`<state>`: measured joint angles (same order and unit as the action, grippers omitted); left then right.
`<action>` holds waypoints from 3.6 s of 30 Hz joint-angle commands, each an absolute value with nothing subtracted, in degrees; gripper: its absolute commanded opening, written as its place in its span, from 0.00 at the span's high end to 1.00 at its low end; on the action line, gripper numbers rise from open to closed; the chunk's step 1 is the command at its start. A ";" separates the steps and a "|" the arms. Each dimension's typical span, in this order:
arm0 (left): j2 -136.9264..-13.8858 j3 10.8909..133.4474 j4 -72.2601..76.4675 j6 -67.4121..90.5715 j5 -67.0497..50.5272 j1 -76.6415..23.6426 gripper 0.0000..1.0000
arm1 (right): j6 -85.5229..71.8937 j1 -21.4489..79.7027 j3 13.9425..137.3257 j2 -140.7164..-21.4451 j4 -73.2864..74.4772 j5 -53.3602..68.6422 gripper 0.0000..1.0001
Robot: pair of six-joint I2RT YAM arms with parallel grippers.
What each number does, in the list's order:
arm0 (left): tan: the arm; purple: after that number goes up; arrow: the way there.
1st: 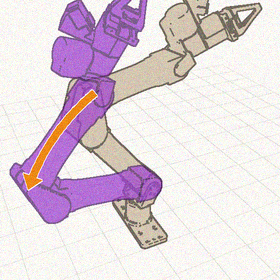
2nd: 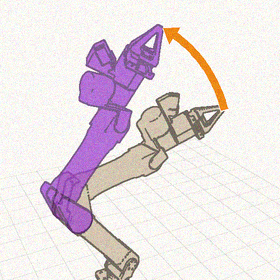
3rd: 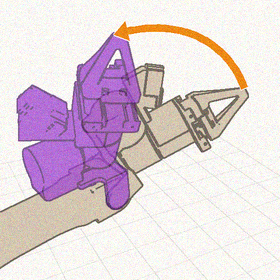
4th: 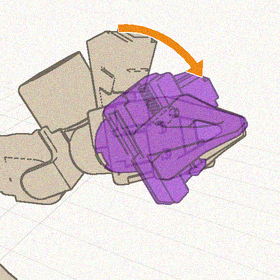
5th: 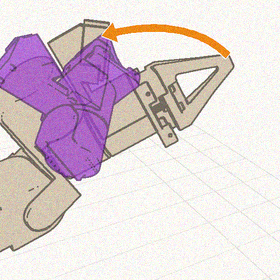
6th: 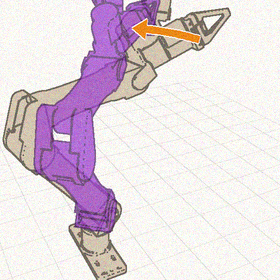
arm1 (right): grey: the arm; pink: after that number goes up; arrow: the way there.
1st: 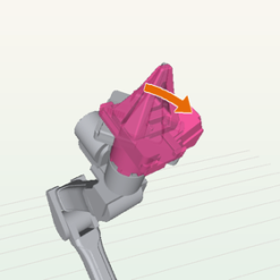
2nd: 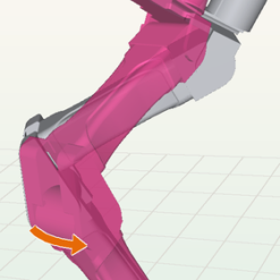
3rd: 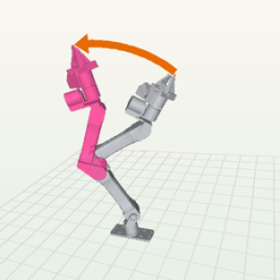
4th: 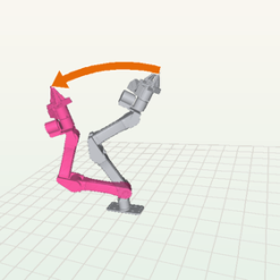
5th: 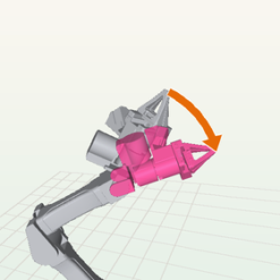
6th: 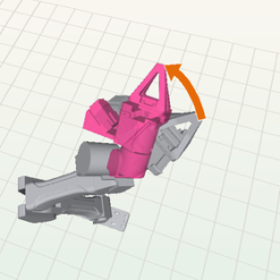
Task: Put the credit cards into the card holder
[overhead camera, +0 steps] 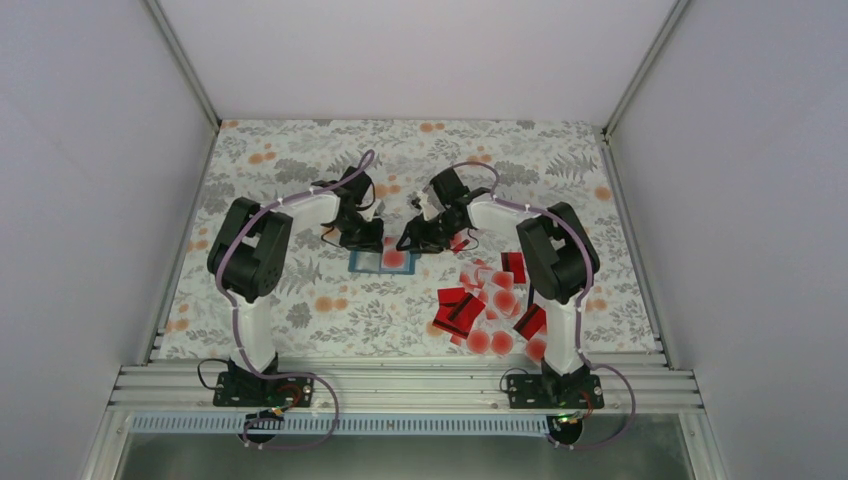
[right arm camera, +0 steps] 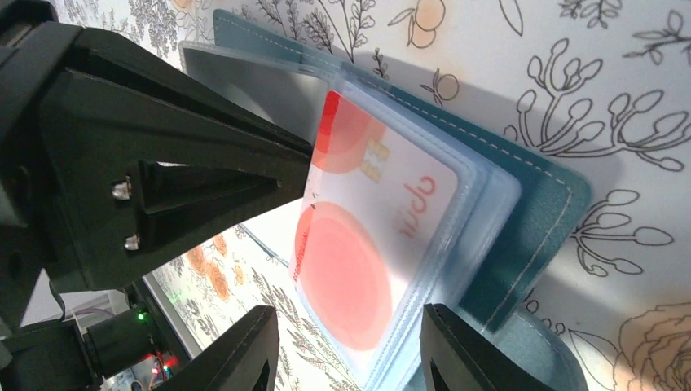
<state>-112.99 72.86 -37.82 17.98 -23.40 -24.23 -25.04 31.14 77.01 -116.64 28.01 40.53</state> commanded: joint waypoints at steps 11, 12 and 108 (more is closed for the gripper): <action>-116.73 72.69 -38.15 16.96 -22.72 -24.91 0.91 | -25.01 30.76 77.21 -120.10 24.84 44.53 0.56; -116.74 72.69 -38.09 16.96 -22.72 -24.95 0.91 | -25.09 30.74 77.35 -120.40 24.98 44.44 0.56; -96.69 69.75 -44.13 18.63 -15.04 -20.29 0.90 | -20.81 37.27 97.76 -123.71 38.64 45.75 0.63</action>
<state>-98.83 71.46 -44.49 18.22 -15.49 -21.37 -21.80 36.01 93.69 -121.56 40.25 41.87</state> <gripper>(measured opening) 0.101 0.369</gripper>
